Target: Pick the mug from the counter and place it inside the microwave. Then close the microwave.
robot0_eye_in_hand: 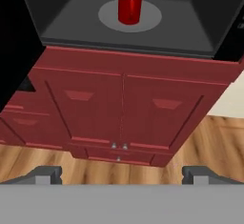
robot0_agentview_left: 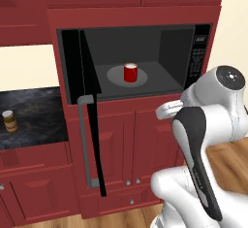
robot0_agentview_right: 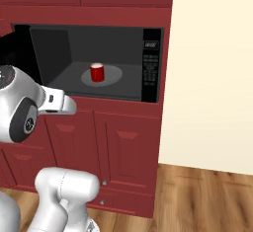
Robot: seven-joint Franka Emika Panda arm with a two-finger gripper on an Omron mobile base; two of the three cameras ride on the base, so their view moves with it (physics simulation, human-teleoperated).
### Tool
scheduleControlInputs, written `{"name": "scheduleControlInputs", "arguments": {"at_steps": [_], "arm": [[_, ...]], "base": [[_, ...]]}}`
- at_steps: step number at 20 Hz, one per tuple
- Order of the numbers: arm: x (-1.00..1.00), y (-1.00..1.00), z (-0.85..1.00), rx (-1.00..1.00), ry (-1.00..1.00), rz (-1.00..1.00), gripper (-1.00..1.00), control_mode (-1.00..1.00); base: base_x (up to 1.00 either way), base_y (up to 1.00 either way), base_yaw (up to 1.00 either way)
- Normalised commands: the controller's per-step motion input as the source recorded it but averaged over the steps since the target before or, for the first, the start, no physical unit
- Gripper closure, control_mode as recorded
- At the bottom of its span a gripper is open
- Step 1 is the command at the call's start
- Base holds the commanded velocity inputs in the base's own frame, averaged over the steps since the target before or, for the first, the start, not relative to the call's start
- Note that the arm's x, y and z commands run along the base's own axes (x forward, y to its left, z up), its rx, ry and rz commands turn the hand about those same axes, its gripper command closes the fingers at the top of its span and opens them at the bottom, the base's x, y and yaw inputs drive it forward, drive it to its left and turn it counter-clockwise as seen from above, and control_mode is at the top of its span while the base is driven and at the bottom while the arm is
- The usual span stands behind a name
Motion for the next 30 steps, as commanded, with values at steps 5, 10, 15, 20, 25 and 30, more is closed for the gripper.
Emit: {"name": "scheduleControlInputs", "arguments": {"at_steps": [5,10,15,20,25,30], "arm": [[-0.38,0.00,0.34,0.00,-0.13,-0.02,-1.00,-1.00],[-0.47,0.00,0.26,0.00,-0.23,-0.04,-1.00,-1.00],[-0.55,0.00,0.20,0.00,-0.18,-0.10,-1.00,-1.00],[-0.61,0.00,0.22,0.00,-0.13,-0.17,-1.00,-1.00],[-0.51,0.00,0.19,0.00,-0.13,-0.23,-1.00,-1.00],[-0.40,0.00,0.20,0.00,-0.20,-0.28,-1.00,-1.00]], "base": [[0.00,0.00,0.00],[0.00,0.00,0.00],[0.00,0.00,0.00],[0.00,0.00,0.00],[0.00,0.00,0.00],[0.00,0.00,0.00]]}}
